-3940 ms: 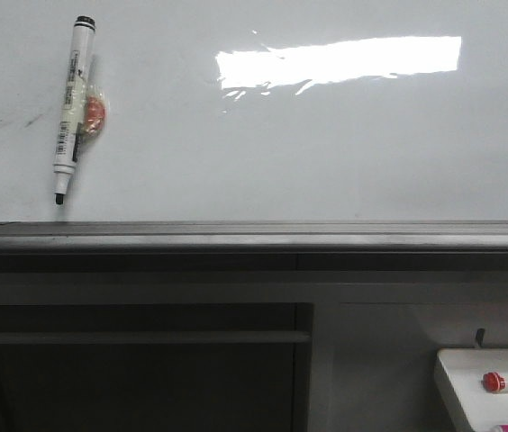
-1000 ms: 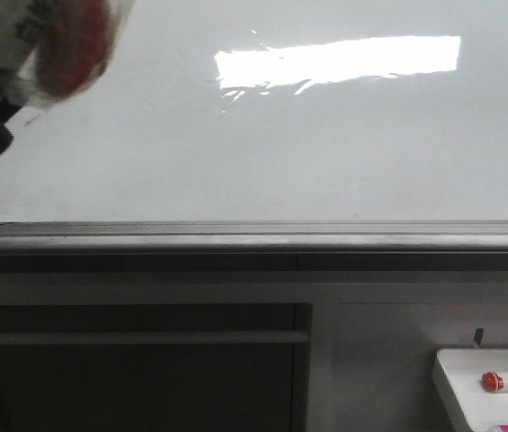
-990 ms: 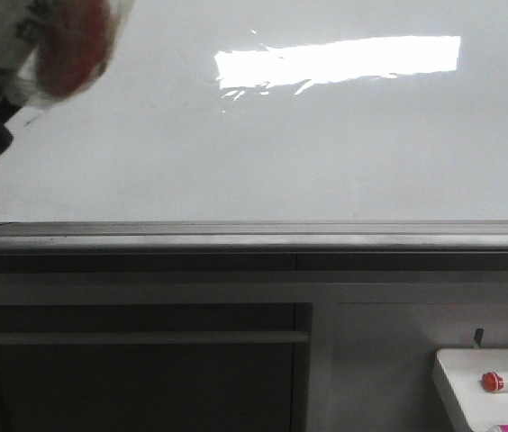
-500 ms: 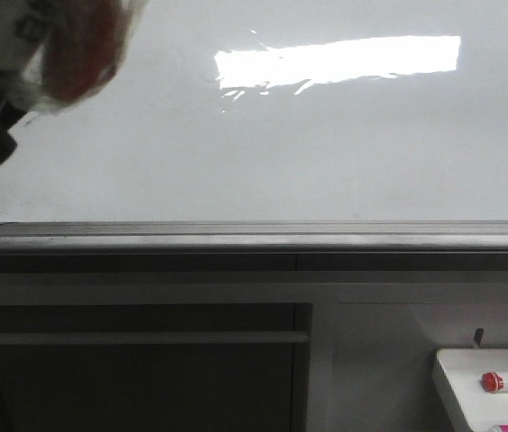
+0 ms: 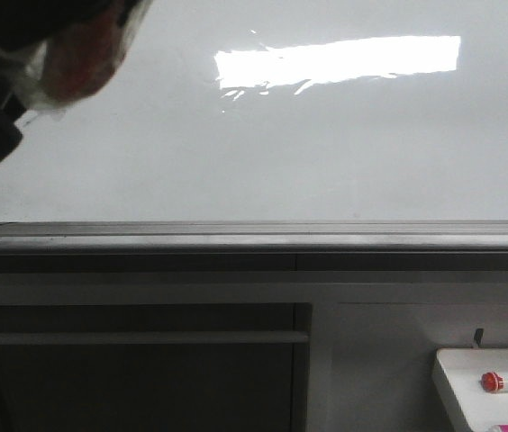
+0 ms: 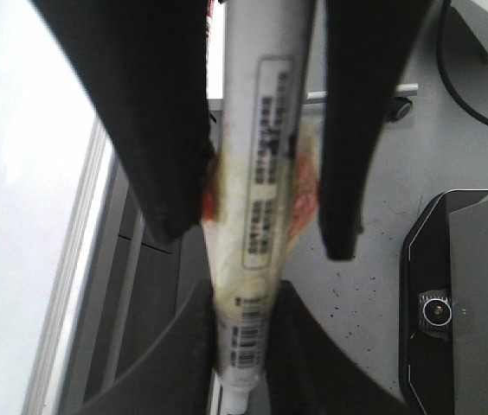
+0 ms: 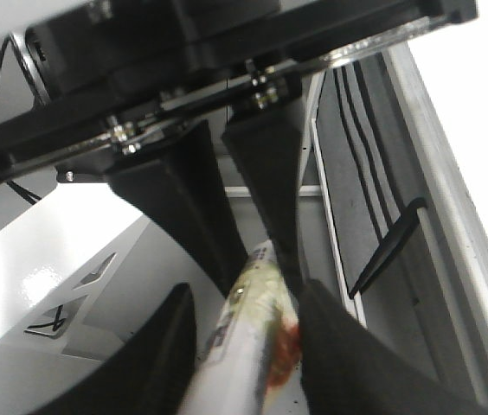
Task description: Write number 2 on whiteboard
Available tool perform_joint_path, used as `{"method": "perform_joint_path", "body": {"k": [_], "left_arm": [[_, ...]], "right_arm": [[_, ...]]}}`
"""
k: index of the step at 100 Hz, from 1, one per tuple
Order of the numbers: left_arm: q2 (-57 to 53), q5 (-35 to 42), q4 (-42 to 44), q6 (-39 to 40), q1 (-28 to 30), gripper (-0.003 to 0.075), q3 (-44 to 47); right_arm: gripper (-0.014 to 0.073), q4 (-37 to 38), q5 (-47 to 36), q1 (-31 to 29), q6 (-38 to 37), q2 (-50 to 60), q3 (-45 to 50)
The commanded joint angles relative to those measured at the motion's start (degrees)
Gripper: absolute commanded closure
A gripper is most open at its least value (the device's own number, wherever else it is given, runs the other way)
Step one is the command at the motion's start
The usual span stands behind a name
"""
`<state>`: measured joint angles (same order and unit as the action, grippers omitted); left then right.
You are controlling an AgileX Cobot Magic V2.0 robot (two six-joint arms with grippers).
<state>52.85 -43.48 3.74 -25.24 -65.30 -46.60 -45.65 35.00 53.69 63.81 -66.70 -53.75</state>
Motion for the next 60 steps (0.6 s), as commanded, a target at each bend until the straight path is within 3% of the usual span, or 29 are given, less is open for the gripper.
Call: {"method": "perform_joint_path", "body": {"k": [1,23,60], "left_arm": [[-0.76,3.86,-0.23,-0.24,-0.47,0.0741,-2.05],[-0.76,3.99,-0.23,-0.24,-0.47,0.0741,-2.05],[-0.76,6.92,-0.23,-0.13,-0.47,0.0719,-2.05]], "right_arm": [[0.0397,-2.27,-2.02,-0.07,0.58,0.96,-2.05],[0.0415,-2.27,-2.02,-0.07,0.58,0.96,-2.05],[0.0666,-3.73,-2.02,-0.07,0.58,0.96,-2.05]]}}
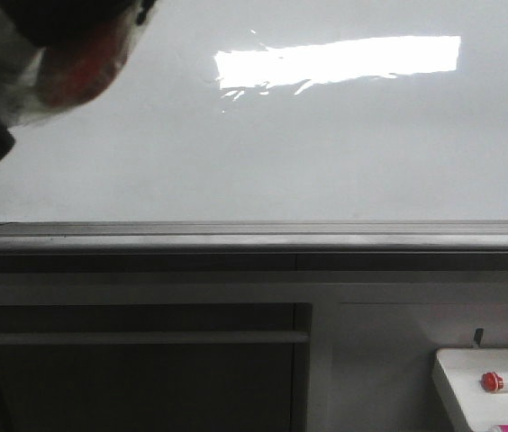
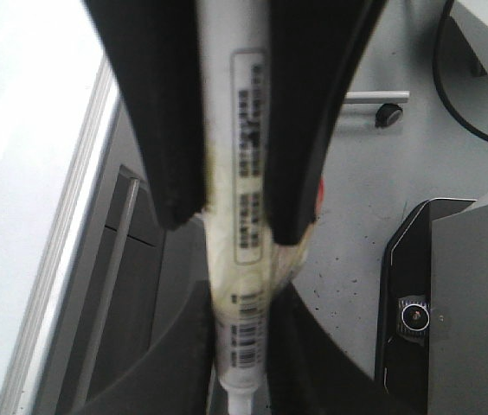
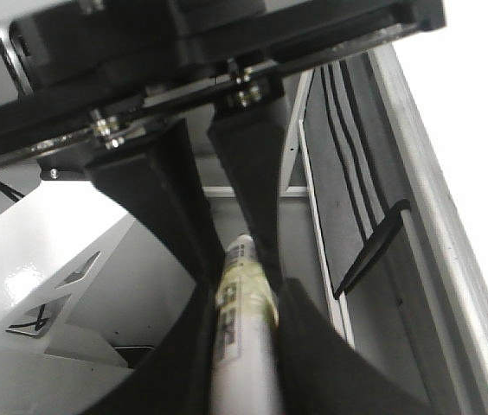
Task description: Write number 2 on whiteboard
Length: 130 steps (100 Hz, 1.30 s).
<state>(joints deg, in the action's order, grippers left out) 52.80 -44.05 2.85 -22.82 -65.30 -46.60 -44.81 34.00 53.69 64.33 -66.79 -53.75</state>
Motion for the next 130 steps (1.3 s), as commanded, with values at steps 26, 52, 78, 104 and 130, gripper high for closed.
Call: {"method": "perform_joint_path", "body": {"k": [26,52,78,104,130], "left_arm": [[-2.09,13.02,1.02,-2.54,-0.47,0.0260,-2.16],[-8.38,12.92,3.17,-0.40,-0.08,0.0228,-2.16],[-20.71,11.72,21.40,26.37,6.27,0.0297,-1.78],[-26.39,9.91,27.77,39.88,12.95,0.0741,1.62],[-26.39,20.46,30.73,49.80,13.78,0.0741,6.26]], "right_arm": [[0.0664,-4.84,-5.72,-0.21,0.06,1.69,-2.05],[0.0664,-4.73,-13.54,-0.43,0.06,2.06,-2.05],[0.0664,-6.64,-22.13,-4.49,-0.68,1.68,-2.05],[0.0664,-11.75,-16.80,-19.63,-2.93,-1.70,-3.50],[0.0664,-11.19,-12.35,-21.31,-2.93,-6.59,-8.55]]}}
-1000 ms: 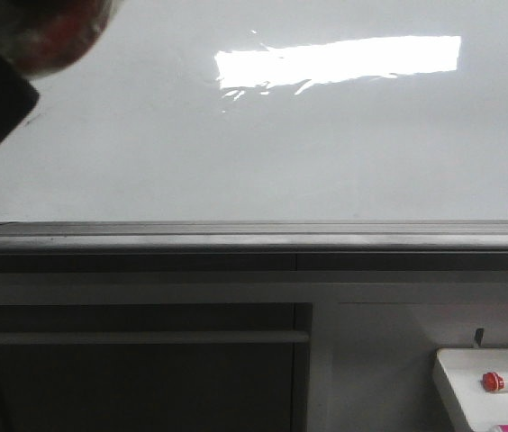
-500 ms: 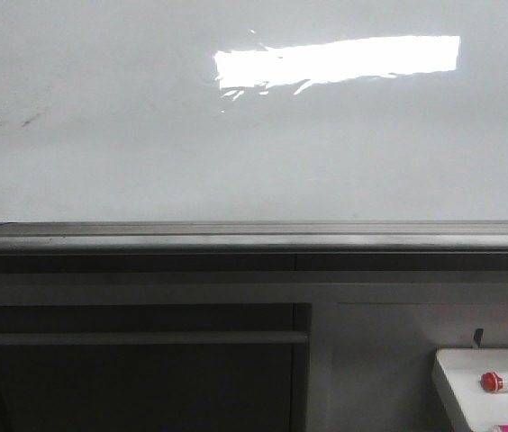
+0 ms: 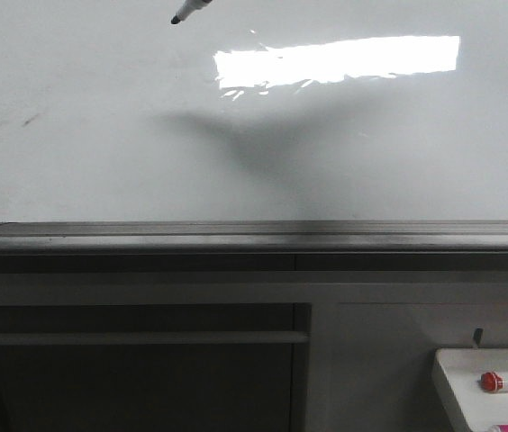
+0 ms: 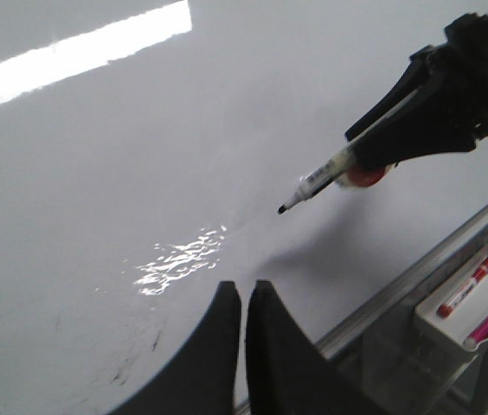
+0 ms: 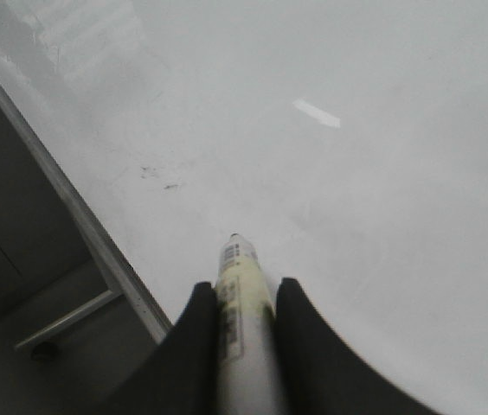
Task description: Write number 2 on whiteboard
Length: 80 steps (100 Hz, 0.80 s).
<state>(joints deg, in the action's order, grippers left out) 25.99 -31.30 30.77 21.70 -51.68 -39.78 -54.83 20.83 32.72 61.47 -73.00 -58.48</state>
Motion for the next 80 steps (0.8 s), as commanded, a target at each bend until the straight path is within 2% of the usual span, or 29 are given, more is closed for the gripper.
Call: {"method": "perform_joint_path", "body": {"k": [1,9,35,80], "left_arm": [[0.42,7.84,3.17,5.68,0.16,0.0741,-0.36],[0.42,7.85,4.41,8.06,0.16,0.0741,0.09],[0.42,7.83,4.41,8.06,0.16,0.0741,0.24],[0.42,7.83,4.41,8.06,0.16,0.0741,0.24]], "right_arm": [[0.0664,-1.15,1.09,-0.34,-0.07,-0.58,-4.28],[0.0664,-0.56,3.68,-0.34,-0.07,-2.71,-6.66],[0.0664,-0.01,3.56,-0.34,-0.07,-7.56,-10.02],[0.0664,2.87,-0.12,-0.34,-0.07,-10.43,-11.11]]}}
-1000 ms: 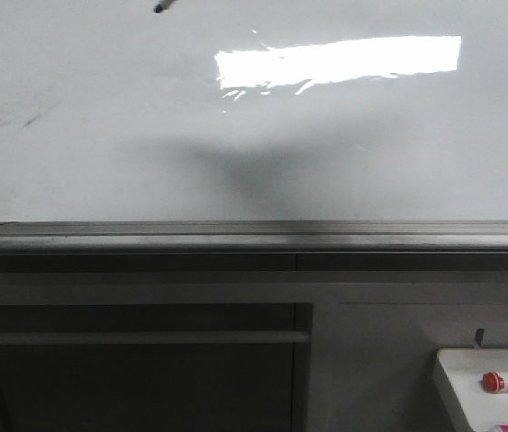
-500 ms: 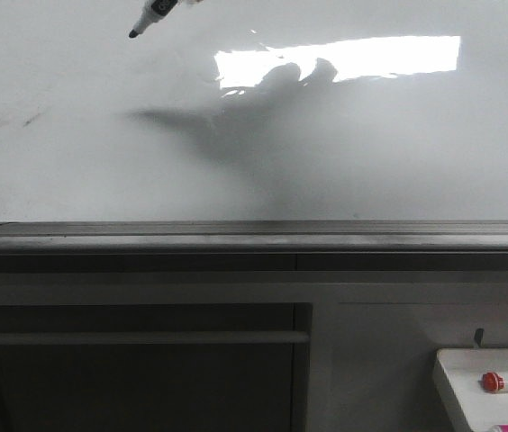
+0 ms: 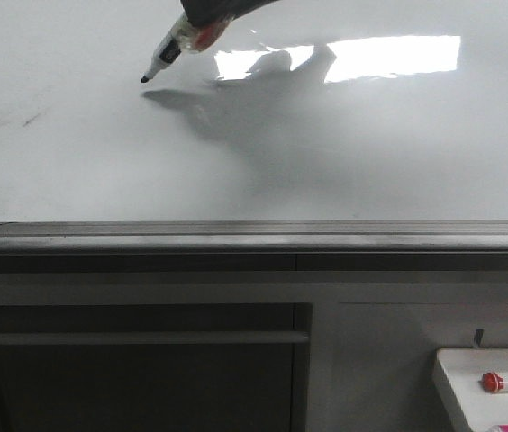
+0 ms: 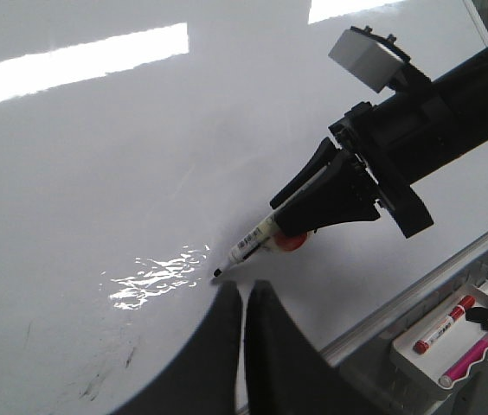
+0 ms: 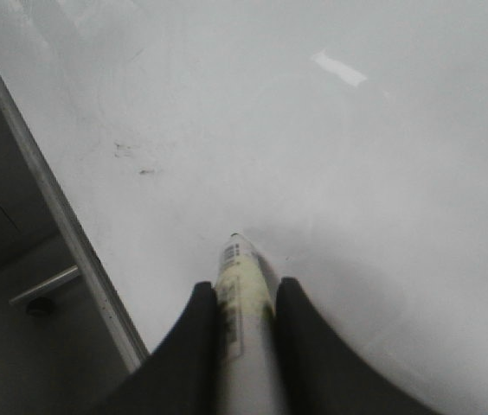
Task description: Write number 2 on whiteboard
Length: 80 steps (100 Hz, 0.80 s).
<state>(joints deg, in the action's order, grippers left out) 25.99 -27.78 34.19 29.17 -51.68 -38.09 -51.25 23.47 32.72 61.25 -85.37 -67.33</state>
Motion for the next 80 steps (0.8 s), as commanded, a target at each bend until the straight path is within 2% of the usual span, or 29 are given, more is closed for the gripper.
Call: {"method": "perform_joint_path", "body": {"k": [1,41,80], "left_arm": [[0.42,4.30,1.00,0.60,0.16,0.0741,-1.45],[0.42,4.43,1.15,0.60,0.16,0.0741,-1.45],[0.42,4.67,1.48,0.64,0.16,0.0741,-1.45]], "right_arm": [[0.0664,-0.70,-2.77,-0.34,0.15,1.94,-2.26],[0.0664,-0.24,-2.38,0.81,2.75,1.94,-2.26],[0.0664,0.75,-6.47,2.51,2.85,0.21,-2.26]]}}
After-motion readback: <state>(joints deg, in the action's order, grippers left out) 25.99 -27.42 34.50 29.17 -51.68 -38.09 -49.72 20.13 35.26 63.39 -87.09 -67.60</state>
